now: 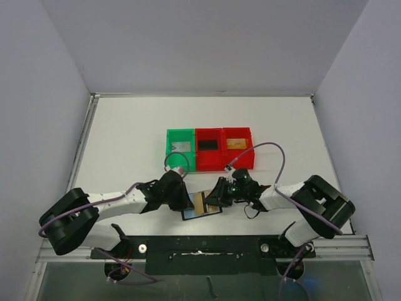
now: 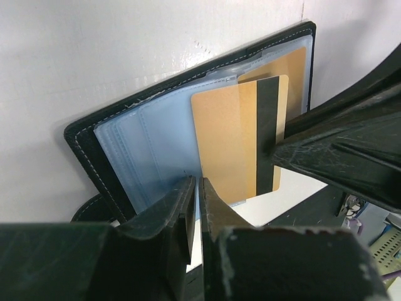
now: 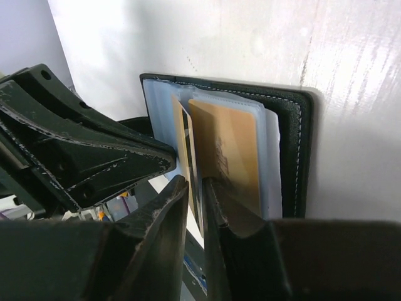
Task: Take the credit cards out of the card holder
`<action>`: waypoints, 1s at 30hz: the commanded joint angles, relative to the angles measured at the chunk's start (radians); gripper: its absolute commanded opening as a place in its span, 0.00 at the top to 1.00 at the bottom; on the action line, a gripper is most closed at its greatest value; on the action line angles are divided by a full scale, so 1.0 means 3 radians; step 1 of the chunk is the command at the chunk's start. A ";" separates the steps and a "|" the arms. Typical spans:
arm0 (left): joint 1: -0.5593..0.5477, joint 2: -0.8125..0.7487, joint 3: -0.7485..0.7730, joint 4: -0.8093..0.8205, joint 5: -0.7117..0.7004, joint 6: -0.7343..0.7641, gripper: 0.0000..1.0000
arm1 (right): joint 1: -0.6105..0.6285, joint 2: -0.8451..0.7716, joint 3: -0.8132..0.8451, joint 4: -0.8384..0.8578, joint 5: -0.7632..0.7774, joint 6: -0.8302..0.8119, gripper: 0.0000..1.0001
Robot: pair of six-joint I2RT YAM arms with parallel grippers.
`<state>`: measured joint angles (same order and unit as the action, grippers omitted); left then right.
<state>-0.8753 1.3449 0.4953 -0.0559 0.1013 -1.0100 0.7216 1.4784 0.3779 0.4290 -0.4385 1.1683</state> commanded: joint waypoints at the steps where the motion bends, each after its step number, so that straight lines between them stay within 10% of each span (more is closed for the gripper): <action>1: 0.0005 0.0108 0.0016 -0.0110 -0.0075 0.0100 0.92 | 0.0033 0.0150 0.0095 0.0434 -0.0142 0.0081 0.82; 30: 0.0003 -0.0031 0.0052 -0.0250 -0.0180 0.0104 0.93 | 0.0060 0.0160 0.0113 0.0313 -0.0009 0.0014 0.96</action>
<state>-0.8753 1.3468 0.5003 -0.0612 0.1009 -1.0092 0.7349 1.5475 0.3878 0.5148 -0.4629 1.1862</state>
